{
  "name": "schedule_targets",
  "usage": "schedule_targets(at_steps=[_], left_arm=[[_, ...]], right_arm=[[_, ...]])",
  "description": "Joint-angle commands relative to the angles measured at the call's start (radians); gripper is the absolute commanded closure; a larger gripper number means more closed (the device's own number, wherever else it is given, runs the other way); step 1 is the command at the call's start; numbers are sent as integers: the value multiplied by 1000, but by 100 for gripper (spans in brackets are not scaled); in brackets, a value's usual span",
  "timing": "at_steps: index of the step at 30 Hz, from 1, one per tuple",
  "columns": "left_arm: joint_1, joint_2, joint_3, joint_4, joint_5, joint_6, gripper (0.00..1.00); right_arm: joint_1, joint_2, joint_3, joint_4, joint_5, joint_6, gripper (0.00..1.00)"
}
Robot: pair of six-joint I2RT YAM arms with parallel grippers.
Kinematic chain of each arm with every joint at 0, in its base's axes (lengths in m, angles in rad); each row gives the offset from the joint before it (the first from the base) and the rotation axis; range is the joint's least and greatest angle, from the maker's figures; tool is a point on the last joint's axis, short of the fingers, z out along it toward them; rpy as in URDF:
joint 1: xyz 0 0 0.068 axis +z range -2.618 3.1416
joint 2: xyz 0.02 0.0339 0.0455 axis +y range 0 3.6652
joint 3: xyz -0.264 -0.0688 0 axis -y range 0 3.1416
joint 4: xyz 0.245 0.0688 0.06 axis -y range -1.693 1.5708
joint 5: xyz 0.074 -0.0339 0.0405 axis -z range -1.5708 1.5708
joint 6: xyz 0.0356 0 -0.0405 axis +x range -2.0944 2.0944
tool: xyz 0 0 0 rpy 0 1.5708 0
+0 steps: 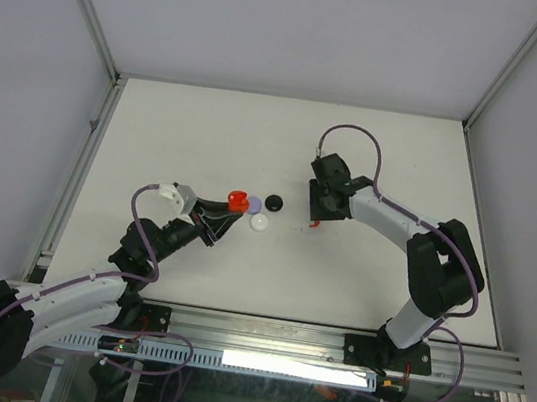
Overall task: Insert the wireless bluetooth earbuds into the charging case
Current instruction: Pick up the earbud from the center of the board.
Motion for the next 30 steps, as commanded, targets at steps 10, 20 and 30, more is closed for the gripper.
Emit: schedule_targets(at_steps=[10, 20, 30], left_arm=[[-6, 10, 36, 38, 23, -2, 100], [-7, 19, 38, 42, 32, -7, 100], [-7, 46, 41, 66, 43, -12, 100]], right_arm=[[-11, 44, -43, 127, -38, 66, 68], [-12, 67, -74, 152, -22, 53, 75], [23, 24, -69, 142, 24, -4, 86]])
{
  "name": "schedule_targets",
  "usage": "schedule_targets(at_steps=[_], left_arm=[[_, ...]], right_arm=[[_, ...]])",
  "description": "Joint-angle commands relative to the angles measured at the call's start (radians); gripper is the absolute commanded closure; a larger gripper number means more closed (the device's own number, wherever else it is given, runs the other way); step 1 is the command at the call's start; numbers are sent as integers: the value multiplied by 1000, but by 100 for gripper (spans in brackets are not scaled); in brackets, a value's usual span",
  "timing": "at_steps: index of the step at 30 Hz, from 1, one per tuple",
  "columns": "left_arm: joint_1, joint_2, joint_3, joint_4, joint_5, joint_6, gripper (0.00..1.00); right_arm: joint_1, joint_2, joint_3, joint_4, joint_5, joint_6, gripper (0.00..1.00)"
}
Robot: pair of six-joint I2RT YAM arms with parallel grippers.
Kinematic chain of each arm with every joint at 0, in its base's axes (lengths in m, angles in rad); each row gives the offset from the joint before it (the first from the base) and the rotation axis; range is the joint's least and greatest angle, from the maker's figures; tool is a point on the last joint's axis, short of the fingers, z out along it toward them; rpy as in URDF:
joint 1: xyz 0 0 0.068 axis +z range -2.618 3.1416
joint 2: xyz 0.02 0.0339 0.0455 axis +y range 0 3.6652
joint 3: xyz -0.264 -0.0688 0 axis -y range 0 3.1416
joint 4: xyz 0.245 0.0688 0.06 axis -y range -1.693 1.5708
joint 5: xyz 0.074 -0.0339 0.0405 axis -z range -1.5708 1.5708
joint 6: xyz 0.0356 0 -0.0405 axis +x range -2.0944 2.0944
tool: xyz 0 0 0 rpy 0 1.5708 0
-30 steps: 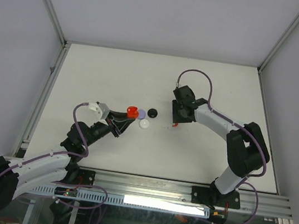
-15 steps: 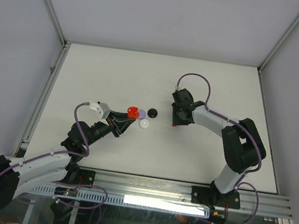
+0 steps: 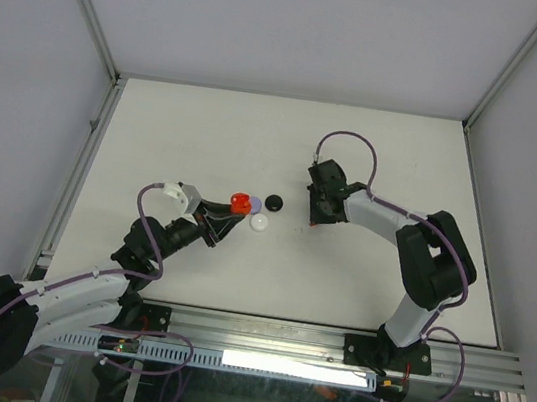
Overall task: Insert the wireless bluetooth earbuds into the charging case
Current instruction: Pick up the earbud from the center of the board, then place the earbud in the charging case.
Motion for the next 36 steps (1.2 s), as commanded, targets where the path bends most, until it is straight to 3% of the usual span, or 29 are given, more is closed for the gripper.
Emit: schedule_targets(at_steps=[1, 14, 26, 36], left_arm=[[-7, 13, 35, 68, 27, -5, 100], [-8, -10, 65, 31, -8, 65, 100], [-7, 10, 85, 102, 93, 88, 100], [-7, 11, 82, 200, 248, 190, 100]], right_arm=[[39, -62, 2, 3, 67, -48, 86], [245, -337, 102, -12, 239, -242, 87], [550, -624, 18, 297, 278, -626, 88], [722, -641, -32, 456, 303, -848, 88]])
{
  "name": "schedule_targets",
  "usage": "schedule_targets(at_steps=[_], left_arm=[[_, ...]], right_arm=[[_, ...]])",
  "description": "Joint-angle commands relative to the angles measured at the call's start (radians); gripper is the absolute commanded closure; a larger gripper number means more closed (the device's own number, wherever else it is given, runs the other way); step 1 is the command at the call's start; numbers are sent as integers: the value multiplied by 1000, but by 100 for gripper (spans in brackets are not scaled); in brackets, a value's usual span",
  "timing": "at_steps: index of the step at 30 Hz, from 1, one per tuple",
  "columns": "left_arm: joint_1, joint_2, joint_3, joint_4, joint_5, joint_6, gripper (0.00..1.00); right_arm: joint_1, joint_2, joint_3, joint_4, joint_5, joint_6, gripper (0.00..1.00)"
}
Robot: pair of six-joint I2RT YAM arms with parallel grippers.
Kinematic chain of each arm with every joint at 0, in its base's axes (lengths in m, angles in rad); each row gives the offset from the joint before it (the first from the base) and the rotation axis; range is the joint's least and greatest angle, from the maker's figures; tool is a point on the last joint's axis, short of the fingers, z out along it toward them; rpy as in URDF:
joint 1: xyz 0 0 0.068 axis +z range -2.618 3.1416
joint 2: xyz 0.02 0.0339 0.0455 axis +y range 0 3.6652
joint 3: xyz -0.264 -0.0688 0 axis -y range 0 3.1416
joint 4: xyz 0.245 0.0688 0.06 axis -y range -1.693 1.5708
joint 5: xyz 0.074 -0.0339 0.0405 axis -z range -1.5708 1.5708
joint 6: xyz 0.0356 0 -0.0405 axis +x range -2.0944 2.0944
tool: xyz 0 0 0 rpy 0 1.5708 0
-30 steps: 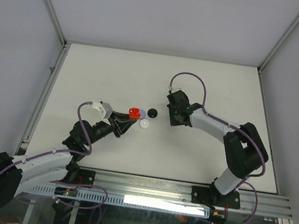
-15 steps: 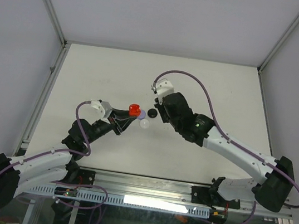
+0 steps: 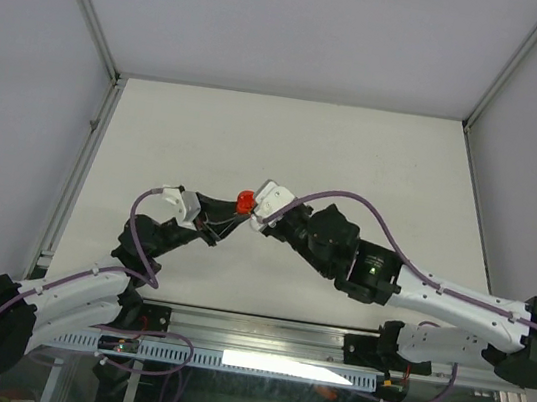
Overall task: Insert the wireless bluetooth earbuds into the charging case
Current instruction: Place the earbud in the charging case.
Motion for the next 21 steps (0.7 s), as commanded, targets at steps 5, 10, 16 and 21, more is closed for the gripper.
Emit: schedule_targets(at_steps=[5, 10, 16, 21], left_arm=[[-7, -3, 46, 99, 139, 110, 100], [-7, -9, 48, 111, 148, 102, 100], [-6, -20, 52, 105, 140, 93, 100], [-6, -18, 56, 106, 156, 79, 100]], right_arm=[[111, 47, 5, 146, 99, -207, 88], [140, 79, 4, 155, 139, -248, 88], [152, 100, -1, 150, 180, -269, 88], [153, 119, -7, 162, 203, -290, 89]])
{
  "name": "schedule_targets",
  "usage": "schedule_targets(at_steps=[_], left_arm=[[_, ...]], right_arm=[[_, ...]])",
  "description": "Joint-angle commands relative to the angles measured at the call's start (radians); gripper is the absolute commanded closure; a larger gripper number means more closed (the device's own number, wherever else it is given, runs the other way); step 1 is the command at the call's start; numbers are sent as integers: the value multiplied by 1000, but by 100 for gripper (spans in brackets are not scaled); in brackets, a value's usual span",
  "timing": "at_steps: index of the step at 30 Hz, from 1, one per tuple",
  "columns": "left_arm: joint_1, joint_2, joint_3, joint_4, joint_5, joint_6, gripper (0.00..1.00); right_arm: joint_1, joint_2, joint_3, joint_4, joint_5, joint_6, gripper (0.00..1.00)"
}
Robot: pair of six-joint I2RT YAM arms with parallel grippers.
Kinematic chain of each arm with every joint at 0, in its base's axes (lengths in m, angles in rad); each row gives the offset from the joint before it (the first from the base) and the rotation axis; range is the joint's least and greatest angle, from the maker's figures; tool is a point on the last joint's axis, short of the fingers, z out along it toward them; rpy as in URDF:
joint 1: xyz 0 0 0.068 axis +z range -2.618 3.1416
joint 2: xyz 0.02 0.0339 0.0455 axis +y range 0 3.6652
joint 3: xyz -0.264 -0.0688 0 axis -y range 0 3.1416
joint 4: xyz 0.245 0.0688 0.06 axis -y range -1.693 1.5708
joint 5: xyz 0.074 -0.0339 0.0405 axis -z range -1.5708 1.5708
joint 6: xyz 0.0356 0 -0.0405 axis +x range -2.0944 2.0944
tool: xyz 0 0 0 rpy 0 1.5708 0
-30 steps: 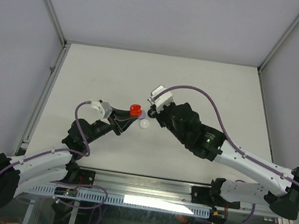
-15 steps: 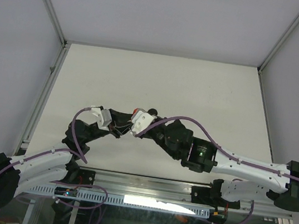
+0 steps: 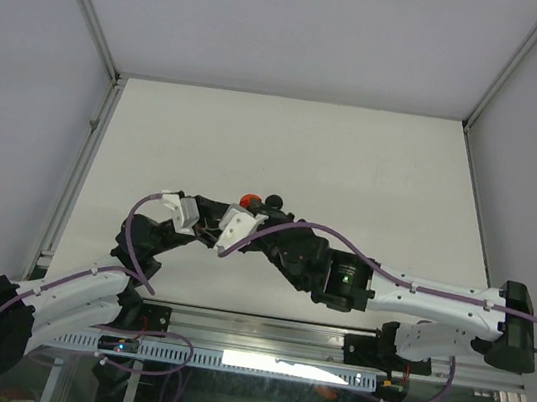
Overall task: Insert the wireless bluetooth earbuds into the charging case
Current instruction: Place the earbud in the charging case.
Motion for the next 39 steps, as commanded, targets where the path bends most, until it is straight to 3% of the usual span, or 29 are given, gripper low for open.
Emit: schedule_targets(at_steps=[1, 24, 33, 39], left_arm=[[-6, -11, 39, 62, 28, 4, 100], [-7, 18, 76, 30, -119, -140, 100], [-7, 29, 60, 76, -70, -96, 100], [-7, 24, 42, 91, -51, -70, 100]], right_arm=[[8, 10, 4, 72, 47, -38, 89], [24, 30, 39, -35, -7, 31, 84], [26, 87, 108, -85, 8, 153, 78], [22, 111, 147, -128, 37, 237, 67]])
